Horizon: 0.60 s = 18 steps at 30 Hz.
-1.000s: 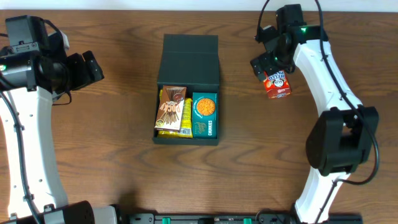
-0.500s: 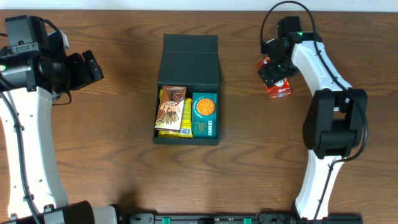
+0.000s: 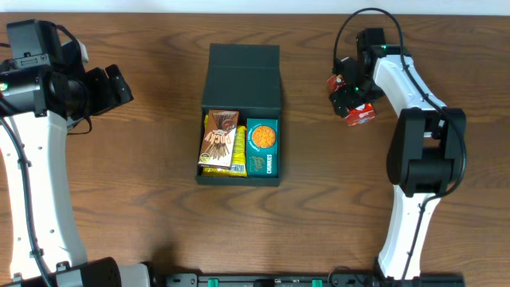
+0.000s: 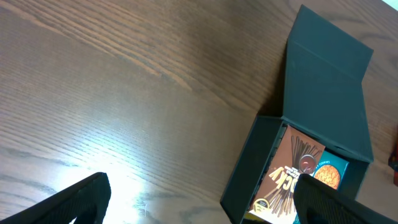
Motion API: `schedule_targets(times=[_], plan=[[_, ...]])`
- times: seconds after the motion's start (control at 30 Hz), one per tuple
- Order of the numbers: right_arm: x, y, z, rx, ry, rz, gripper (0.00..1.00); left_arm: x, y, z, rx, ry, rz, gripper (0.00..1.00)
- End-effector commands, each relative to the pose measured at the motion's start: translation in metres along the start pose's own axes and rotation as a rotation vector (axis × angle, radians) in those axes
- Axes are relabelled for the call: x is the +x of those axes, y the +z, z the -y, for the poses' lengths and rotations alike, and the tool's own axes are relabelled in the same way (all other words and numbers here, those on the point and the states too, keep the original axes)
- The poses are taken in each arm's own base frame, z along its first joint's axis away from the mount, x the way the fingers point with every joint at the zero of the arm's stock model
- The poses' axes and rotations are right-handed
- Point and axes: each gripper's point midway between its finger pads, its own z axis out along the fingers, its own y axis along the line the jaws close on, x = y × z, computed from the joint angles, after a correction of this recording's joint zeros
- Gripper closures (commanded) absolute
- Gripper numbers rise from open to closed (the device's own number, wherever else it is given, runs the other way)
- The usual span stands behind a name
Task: Pack container
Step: 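Move the right gripper to the red Hello Panda box and grasp it, then lift the Hello Panda box toward the black box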
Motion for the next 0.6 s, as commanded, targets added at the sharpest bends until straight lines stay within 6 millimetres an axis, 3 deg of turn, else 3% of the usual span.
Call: schedule_targets(times=[0.0, 0.1, 0.33, 0.47, 0.57], plan=[[-0.001, 0.006, -0.002, -0.021, 0.002, 0.002, 0.19, 0.002, 0.004, -0.005, -0.019, -0.023, -0.015, 0.05], [-0.002, 0.006, -0.002, -0.019, 0.04, 0.005, 0.37, 0.002, 0.004, -0.005, -0.019, -0.023, -0.015, 0.05], [-0.011, -0.01, -0.004, -0.028, 0.11, 0.018, 0.42, 0.002, 0.004, -0.005, -0.019, -0.023, -0.014, 0.05], [-0.027, -0.034, -0.004, -0.028, 0.14, 0.049, 0.43, 0.002, 0.004, -0.005, -0.019, -0.022, -0.014, 0.05], [-0.044, -0.063, -0.012, -0.06, 0.138, 0.092, 0.43, 0.002, 0.004, -0.005, -0.02, -0.022, -0.014, 0.05]])
